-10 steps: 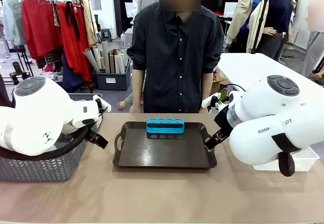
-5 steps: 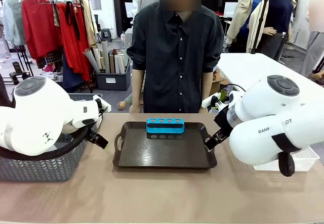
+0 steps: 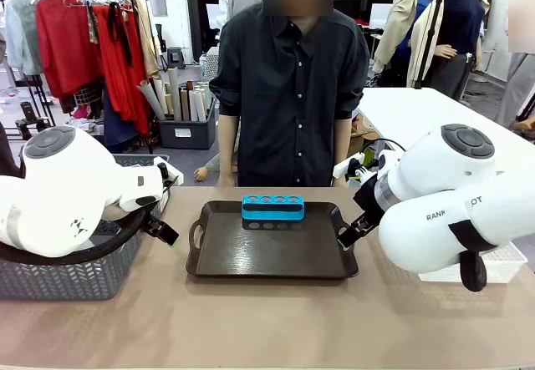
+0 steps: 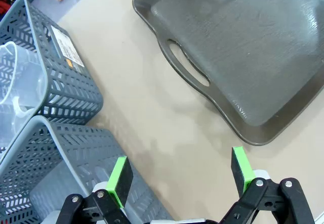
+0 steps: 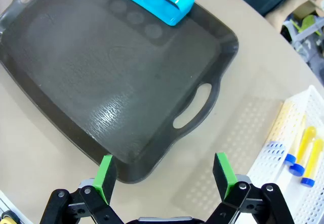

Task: Prepare the laboratory tools.
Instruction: Pick up one Large Measuring Cup and place it on the Handle tray.

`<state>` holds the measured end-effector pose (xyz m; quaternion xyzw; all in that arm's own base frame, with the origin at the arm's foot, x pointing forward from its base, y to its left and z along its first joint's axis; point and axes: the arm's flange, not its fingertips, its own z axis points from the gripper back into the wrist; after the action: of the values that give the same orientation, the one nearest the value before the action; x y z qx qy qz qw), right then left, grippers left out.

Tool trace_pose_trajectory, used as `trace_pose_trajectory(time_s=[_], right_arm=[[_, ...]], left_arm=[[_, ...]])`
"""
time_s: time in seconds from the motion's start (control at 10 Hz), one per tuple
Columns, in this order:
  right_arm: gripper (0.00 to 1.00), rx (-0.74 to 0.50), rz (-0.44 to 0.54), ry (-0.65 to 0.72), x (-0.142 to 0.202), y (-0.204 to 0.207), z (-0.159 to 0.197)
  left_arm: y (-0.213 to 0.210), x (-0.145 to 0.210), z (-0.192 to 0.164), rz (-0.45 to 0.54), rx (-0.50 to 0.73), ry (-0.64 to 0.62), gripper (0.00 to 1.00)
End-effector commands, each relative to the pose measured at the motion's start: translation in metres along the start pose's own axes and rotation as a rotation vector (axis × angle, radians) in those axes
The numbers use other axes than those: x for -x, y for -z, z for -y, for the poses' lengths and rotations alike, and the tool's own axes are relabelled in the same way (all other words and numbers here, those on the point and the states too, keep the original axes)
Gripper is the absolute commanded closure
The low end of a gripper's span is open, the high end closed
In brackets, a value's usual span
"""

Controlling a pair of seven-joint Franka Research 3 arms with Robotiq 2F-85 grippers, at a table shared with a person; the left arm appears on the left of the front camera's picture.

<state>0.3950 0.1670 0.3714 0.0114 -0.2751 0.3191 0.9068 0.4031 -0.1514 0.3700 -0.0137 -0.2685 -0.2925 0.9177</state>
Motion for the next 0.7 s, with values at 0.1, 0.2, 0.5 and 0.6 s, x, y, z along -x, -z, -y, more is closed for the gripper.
trace_pose_trajectory(time_s=[0.1,0.2,0.5,0.6], right_arm=[[0.00,0.000,0.000,0.001,0.000,0.000,0.000],[0.00,0.000,0.000,0.001,0.000,0.000,0.000],[0.00,-0.050,0.006,0.003,-0.002,-0.002,-0.001],[0.00,-0.097,0.011,0.012,-0.006,-0.007,-0.003]], left_arm=[[0.000,0.000,0.000,0.000,0.000,0.000,0.00],[0.000,0.000,0.000,0.000,0.000,0.000,0.00],[-0.011,-0.005,0.004,-0.037,0.036,0.054,0.00],[-0.017,-0.011,0.005,-0.071,0.042,0.056,0.00]])
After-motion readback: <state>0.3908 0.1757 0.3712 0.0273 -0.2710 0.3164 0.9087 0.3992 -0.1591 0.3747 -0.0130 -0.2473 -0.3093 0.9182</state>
